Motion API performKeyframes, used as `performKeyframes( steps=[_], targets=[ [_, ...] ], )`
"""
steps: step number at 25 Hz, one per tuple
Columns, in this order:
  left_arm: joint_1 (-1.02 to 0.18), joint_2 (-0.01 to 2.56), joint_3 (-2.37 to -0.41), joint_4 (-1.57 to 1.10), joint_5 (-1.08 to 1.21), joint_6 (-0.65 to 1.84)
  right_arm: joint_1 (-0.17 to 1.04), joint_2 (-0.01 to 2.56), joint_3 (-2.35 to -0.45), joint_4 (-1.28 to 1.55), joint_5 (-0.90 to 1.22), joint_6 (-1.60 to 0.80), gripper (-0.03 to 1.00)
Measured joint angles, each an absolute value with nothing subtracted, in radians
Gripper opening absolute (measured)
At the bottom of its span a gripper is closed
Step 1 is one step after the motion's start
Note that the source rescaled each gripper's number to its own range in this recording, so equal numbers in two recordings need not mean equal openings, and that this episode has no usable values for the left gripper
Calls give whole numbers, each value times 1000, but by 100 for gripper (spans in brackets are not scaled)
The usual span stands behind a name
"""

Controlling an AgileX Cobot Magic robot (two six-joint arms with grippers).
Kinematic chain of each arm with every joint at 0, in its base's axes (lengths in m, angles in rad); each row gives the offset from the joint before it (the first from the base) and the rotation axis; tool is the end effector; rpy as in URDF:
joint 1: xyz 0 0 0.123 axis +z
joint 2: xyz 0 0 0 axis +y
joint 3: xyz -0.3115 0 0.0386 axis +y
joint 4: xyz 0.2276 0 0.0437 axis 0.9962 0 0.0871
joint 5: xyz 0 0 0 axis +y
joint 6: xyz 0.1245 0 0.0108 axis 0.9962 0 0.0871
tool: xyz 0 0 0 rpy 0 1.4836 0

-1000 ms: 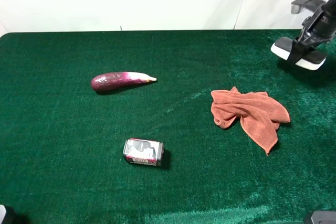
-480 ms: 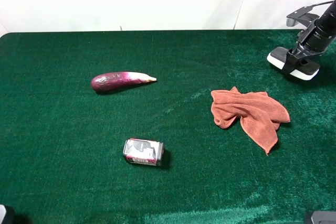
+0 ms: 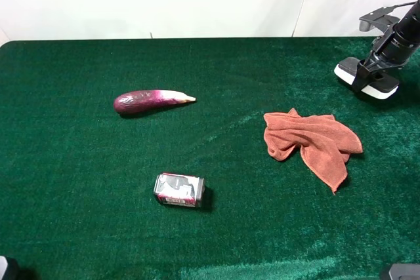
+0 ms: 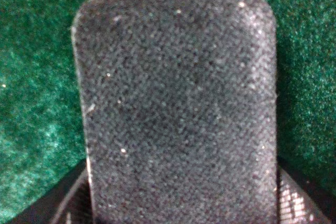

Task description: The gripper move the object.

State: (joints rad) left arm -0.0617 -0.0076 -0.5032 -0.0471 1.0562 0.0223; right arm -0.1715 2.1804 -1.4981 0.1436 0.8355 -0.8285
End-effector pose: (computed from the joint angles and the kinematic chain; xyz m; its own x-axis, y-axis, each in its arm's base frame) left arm -0.0229 -0.0037 0.2534 -0.4412 0.0264 -0.8970 0.0979 0.9950 -0.0189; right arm 0.4280 -0.0607 0.1237 -0.8286 -0.5308 -0.1779 -0.5365 0.8437 -0.0187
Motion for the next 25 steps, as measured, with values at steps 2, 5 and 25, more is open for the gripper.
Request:
performKeyframes(
  steps=[2, 5, 25],
  targets=[
    [-62, -8, -503, -47, 1056, 22, -172, 2180, -1498, 144, 837, -829, 0],
    [-62, -8, -503, -47, 1056, 22, -172, 2180, -1498, 144, 843, -828, 0],
    [-62, -8, -503, -47, 1056, 22, -172, 2180, -1498, 154, 855, -795, 92]
  ],
)
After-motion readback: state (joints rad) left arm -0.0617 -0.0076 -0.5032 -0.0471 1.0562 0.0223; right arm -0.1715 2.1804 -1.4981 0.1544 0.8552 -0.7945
